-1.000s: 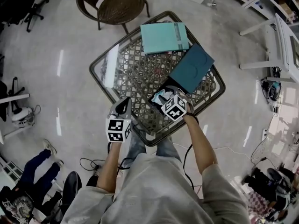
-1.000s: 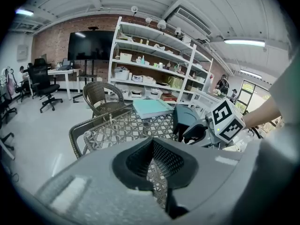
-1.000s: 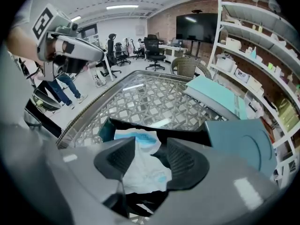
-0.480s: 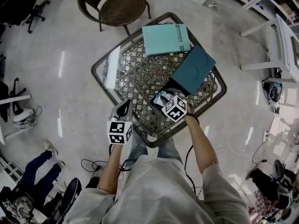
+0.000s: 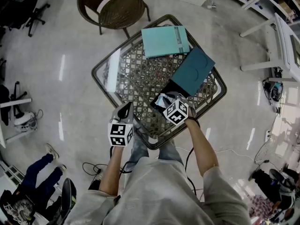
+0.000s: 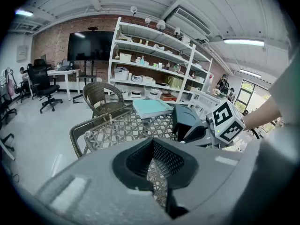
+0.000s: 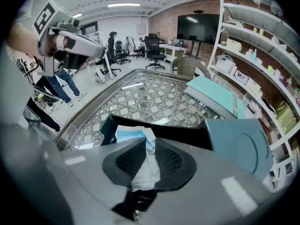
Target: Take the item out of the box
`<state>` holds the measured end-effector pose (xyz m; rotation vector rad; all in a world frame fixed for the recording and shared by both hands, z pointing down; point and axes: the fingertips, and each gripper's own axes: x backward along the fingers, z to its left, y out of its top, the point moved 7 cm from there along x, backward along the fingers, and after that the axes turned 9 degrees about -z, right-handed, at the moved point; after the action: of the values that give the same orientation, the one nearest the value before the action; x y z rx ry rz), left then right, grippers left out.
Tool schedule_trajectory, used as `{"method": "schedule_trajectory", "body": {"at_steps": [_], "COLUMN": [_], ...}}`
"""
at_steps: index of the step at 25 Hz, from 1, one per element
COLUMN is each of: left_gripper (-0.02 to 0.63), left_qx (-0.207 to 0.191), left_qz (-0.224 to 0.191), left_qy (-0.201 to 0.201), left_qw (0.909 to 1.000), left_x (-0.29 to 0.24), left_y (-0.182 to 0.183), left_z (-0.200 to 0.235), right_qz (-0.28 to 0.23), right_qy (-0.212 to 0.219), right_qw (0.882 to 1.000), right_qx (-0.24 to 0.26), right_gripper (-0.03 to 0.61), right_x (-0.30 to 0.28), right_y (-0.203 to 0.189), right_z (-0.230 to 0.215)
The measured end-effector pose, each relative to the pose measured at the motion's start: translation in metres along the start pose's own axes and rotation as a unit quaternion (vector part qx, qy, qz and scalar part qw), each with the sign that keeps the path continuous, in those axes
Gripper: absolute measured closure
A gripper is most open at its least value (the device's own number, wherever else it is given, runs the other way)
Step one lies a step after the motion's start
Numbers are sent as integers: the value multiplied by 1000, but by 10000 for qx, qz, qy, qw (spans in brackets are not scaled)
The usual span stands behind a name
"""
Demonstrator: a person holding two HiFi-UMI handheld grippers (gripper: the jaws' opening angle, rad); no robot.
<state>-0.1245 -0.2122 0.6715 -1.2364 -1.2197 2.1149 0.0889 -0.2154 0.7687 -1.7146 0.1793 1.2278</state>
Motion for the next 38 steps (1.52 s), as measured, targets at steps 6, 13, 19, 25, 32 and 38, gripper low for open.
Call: {"method": "schedule_trajectory", "body": {"at_steps": [6, 13, 19, 25, 32, 38], "left_gripper": [611, 611, 611, 611, 611, 611], "left_qx": [-24, -56, -108, -170, -199, -251], "left_qz": [-6, -40, -114, -151, -225, -441], "left_qy": [-36, -85, -127, -166, -185, -165], "left_qw": [10000, 9999, 9998, 9996, 9994, 9986], "left_x": [0, -3, -6, -9, -10, -7], "left_y": [2, 8, 18, 28, 35, 55], "left_z": [-2, -8, -11, -14, -18, -17], "right_qz": [-161, -578, -1108, -1495, -2004, -2321], "right_qy": [-266, -671, -1106, -1520, -1864, -2069], "right_qw": [9995, 9956, 9799, 9578, 9190, 9097], "right_qx": [-36, -311, -1236, -1930, -2838, -2752], "right_gripper": [528, 526, 528, 528, 528, 528], "right_x": [12, 39, 67, 90, 114, 135], "right_y": [3, 12, 16, 9, 1, 17], "right_z": [-5, -11, -20, -30, -31, -32]}}
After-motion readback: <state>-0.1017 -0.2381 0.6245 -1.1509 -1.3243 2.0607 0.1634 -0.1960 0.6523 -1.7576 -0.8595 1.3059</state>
